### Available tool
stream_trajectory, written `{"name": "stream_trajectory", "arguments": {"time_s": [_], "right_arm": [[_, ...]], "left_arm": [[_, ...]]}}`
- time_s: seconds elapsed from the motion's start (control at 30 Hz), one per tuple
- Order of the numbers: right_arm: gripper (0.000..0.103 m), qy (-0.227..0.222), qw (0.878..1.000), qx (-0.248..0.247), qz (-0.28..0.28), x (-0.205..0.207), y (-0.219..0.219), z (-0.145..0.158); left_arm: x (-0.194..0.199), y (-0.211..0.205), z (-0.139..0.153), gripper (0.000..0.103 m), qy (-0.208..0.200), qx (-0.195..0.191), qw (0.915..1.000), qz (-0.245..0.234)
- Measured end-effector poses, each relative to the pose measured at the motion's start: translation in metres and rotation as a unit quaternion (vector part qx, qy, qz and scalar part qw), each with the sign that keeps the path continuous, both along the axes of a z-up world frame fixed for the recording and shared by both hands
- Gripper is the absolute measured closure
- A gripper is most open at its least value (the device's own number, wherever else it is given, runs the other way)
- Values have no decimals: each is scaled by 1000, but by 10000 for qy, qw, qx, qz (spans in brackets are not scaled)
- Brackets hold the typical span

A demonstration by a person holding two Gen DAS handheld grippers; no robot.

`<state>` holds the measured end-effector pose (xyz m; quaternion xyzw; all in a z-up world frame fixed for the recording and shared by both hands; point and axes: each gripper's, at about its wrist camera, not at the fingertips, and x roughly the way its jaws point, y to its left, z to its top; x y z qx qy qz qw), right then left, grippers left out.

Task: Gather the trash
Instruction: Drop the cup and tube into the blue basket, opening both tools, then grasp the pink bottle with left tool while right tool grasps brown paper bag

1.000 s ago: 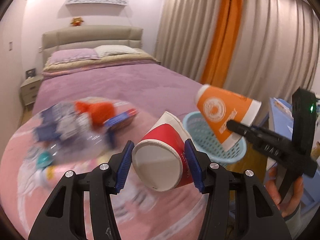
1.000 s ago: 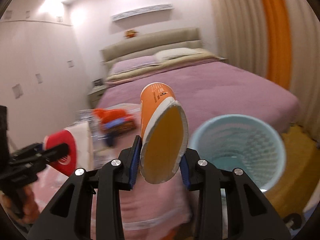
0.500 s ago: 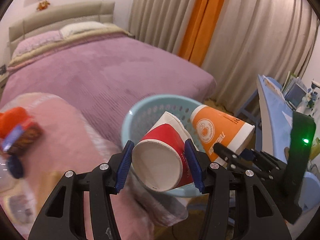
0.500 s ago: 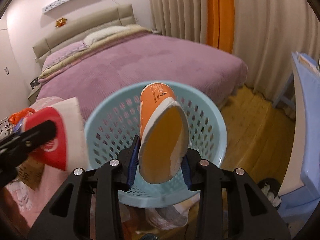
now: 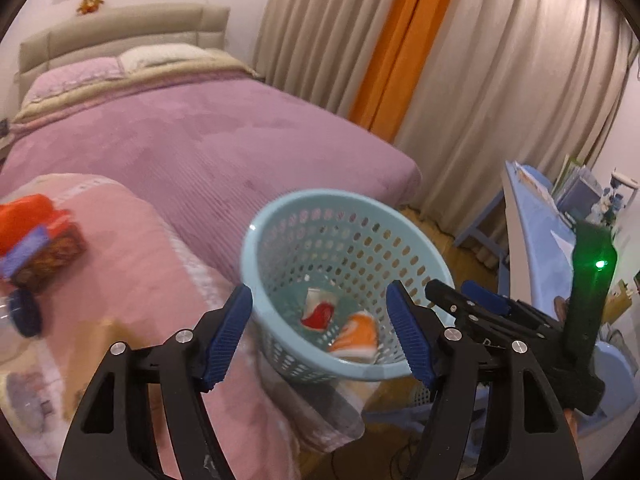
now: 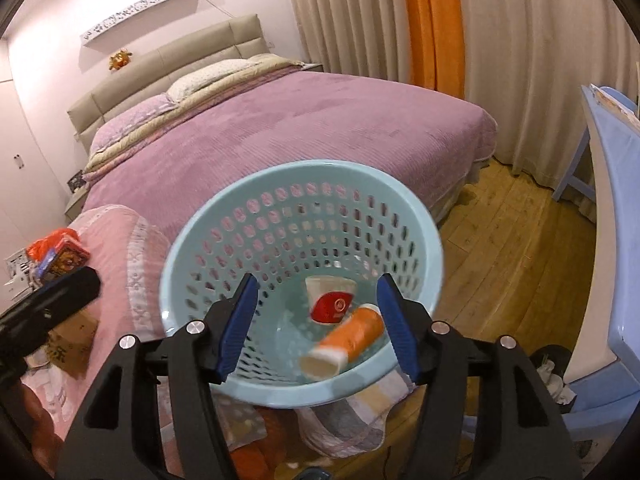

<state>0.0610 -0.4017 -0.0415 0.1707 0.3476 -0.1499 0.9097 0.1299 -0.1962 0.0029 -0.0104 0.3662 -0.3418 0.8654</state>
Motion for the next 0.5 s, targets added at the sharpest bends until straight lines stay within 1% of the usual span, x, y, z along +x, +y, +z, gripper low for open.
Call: {"name": "stream_trajectory", "arguments": {"time_s": [0.1,0.2,0.23,0.3,0.4,0.5], "right_arm": [[45,-111,9998,-42,143,-4,14,9],[45,-301,9989,-106,354,-8,32,24],[45,-360,9984,-128,421,-8,38,28],[45,-488,9968,-187,609,-9,55,38],[45,-613,9935,-201,934,-7,81,49],[45,-684,9894,-280,1248,-4,108,56]], "left_arm": [[-6,21,13,35,-117,-143,9997,154],[-16,41,26,35,-348,-152,9985,387],[-21,54,32,35,-472,-167,9975,493],[-26,75,39,35,-575,-222,9958,672],[-30,107,46,35,-635,-303,9931,940],[-32,149,50,35,-735,-250,9879,1345]]}}
